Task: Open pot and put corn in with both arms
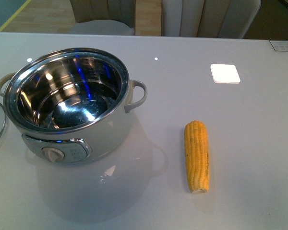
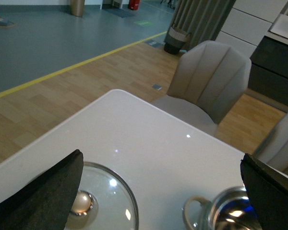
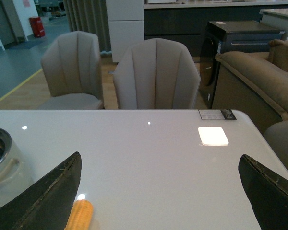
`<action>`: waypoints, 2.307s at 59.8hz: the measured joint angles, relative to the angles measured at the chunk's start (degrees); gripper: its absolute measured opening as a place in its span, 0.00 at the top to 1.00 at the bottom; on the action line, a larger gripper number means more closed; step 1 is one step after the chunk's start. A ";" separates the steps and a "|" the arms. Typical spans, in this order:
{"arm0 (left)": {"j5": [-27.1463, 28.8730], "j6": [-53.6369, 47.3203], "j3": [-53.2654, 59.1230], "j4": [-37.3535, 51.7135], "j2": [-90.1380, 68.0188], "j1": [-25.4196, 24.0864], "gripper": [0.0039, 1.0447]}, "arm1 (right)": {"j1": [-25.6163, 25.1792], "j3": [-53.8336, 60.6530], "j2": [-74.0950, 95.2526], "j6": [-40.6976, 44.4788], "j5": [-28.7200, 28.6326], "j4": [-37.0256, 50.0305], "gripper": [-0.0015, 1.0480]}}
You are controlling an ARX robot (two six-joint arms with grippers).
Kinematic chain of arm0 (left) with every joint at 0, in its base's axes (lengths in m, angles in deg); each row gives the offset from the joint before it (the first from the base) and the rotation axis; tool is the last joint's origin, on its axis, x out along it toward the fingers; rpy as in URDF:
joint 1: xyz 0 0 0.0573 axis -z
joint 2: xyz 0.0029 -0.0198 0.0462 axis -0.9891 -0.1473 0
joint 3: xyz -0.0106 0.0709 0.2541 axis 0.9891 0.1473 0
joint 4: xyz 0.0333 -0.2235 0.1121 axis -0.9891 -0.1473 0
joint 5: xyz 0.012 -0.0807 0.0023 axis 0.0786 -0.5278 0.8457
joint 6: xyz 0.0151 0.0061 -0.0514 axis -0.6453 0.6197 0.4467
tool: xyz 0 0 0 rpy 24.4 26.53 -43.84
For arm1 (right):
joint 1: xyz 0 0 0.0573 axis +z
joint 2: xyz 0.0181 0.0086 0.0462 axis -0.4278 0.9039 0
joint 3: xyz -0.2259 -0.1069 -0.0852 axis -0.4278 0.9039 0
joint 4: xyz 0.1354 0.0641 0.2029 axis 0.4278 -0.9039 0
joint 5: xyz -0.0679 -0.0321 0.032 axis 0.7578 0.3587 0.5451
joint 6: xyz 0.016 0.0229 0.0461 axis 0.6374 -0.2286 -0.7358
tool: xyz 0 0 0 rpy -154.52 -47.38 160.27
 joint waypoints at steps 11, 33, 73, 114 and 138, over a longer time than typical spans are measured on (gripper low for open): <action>-0.50 0.59 5.55 -12.83 17.40 -0.02 0.06 | 0.00 0.00 0.00 0.00 0.00 0.00 0.08; -1.62 0.04 10.32 -42.38 48.48 0.13 0.06 | 0.00 0.00 0.00 0.00 0.00 0.00 0.08; -4.90 -14.23 11.15 -52.09 68.70 10.84 0.69 | 0.00 0.00 -0.02 0.02 0.13 -0.02 0.08; 8.83 -14.78 11.13 -54.25 71.04 25.14 0.81 | 0.00 0.00 -0.02 0.02 0.13 -0.02 0.08; 8.83 -14.78 11.13 -54.25 71.04 25.16 0.11 | 0.00 0.00 -0.02 0.02 0.13 -0.02 0.08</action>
